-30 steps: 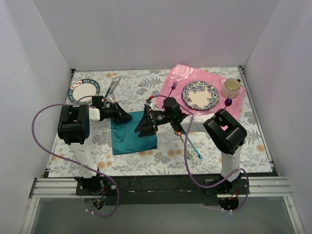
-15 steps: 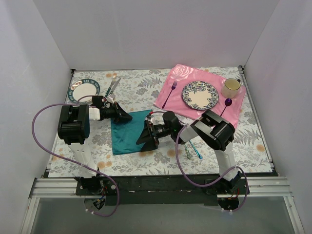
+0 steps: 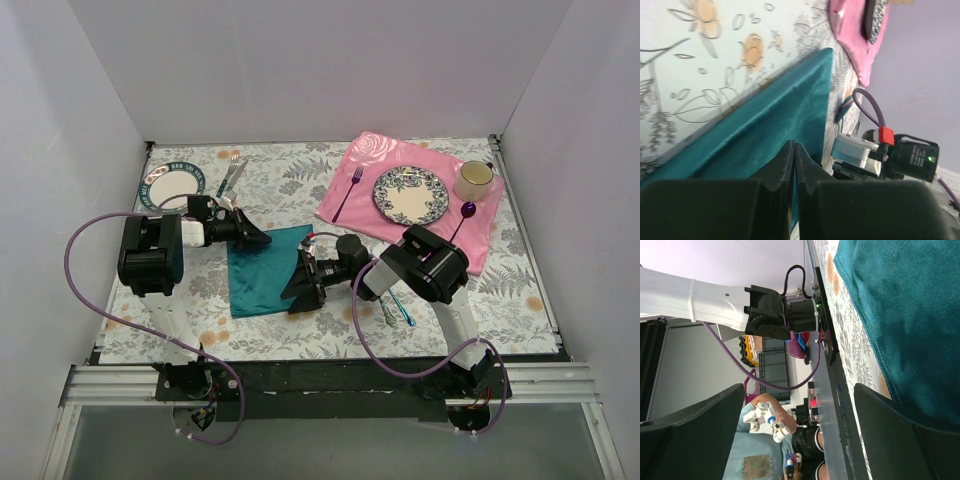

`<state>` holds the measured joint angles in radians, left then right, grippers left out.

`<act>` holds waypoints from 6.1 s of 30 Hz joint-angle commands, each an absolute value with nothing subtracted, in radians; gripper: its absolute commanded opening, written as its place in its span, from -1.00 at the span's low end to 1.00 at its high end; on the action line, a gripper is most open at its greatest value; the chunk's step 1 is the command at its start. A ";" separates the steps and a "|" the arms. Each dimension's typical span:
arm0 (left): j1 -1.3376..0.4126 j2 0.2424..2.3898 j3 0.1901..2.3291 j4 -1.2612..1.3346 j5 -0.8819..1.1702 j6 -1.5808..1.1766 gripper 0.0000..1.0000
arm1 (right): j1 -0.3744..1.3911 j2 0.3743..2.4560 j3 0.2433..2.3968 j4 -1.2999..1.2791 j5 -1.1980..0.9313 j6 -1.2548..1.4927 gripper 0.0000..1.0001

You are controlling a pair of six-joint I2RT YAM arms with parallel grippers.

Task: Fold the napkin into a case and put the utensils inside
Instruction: Smooth out the square-folded napkin at the center of the board.

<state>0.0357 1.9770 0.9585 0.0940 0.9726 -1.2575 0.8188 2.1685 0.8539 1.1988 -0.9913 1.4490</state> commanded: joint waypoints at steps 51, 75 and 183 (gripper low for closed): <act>0.043 1.885 0.979 -0.298 0.983 -0.876 -1.00 | 0.683 2.169 1.232 0.707 -1.020 1.011 0.97; 0.044 1.856 0.965 -0.282 1.022 -0.881 -1.00 | 0.634 2.230 1.354 0.972 -0.968 1.341 0.97; -0.155 2.260 0.936 1.086 0.821 -2.051 0.23 | 0.614 2.204 1.140 0.380 -0.787 0.923 -0.97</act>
<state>-0.1593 2.2372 0.9138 1.1072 0.8581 -2.0281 0.6109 2.1891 1.1240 0.4347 -0.8127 0.9615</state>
